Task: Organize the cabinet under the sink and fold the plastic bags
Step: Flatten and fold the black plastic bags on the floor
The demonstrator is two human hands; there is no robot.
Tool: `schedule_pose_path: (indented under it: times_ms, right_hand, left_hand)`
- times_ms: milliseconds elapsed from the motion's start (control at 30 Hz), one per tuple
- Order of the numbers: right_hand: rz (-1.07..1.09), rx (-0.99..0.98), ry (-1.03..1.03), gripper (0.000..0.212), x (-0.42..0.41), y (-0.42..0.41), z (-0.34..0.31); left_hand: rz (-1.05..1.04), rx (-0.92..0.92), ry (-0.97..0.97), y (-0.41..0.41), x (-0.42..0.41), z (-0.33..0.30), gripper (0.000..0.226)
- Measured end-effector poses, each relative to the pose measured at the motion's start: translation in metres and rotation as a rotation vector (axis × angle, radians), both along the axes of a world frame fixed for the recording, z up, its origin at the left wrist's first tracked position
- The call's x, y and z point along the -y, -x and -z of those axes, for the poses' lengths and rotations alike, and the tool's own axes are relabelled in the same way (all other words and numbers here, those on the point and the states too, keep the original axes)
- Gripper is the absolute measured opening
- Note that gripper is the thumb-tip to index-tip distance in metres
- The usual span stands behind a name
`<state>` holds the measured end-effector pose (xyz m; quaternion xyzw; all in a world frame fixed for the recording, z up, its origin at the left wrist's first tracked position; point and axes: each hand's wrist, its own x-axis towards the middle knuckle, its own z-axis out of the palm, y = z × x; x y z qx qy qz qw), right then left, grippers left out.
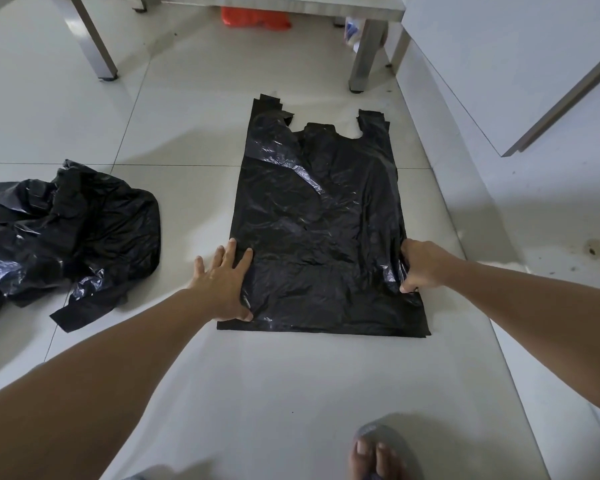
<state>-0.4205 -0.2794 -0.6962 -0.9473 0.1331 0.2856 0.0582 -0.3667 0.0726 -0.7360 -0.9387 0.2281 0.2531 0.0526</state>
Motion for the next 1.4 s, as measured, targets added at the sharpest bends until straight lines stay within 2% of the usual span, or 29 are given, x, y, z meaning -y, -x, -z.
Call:
schedule_pose_path:
  times_ms: [167,233,333,467,567,700,833,933,1100,1200,1300,1400]
  right_hand:
    - [0.051,-0.064,0.166,0.085,-0.012,-0.005,0.003]
    - [0.021,0.056,0.208,0.082,-0.017,-0.008,0.008]
    - [-0.067,0.241,0.08,0.07,-0.024,-0.019,0.016]
    - [-0.216,0.258,0.072,0.074,-0.033,-0.034,0.032]
    - [-0.214,0.197,0.053,0.078,-0.035,-0.045,0.048]
    - [-0.135,0.135,0.04,0.077,-0.024,-0.054,0.06]
    - [-0.116,0.424,0.097,0.076,-0.019,-0.07,0.062]
    - [-0.097,0.599,0.068,0.062,-0.017,-0.102,0.062]
    - [-0.181,0.475,-0.03,0.062,-0.009,-0.15,0.072]
    - [-0.077,0.402,0.007,0.066,0.012,-0.162,0.086]
    - [0.109,0.418,0.031,0.067,0.033,-0.181,0.087]
    - [0.007,0.482,0.028,0.068,0.033,-0.205,0.084]
  left_hand:
    - [-0.031,-0.039,0.007,-0.001,0.008,-0.004,0.114]
    - [-0.068,-0.041,0.074,0.0,0.017,-0.006,0.108]
    - [-0.029,0.091,0.176,0.0,0.032,-0.004,0.096]
    - [0.084,0.218,0.192,-0.009,0.051,0.003,0.086]
    - [0.067,0.155,0.152,-0.017,0.053,0.015,0.089]
    - [-0.013,0.113,0.117,-0.014,0.043,0.028,0.105]
    - [-0.043,0.275,0.21,-0.022,0.057,0.021,0.098]
    - [-0.013,0.364,0.302,-0.049,0.076,0.021,0.088]
    - [0.03,0.326,0.233,-0.107,0.104,0.03,0.088]
    - [0.013,0.29,0.207,-0.121,0.098,0.045,0.086]
    - [0.011,0.324,0.218,-0.121,0.094,0.053,0.084]
    - [0.018,0.352,0.245,-0.122,0.095,0.057,0.084]
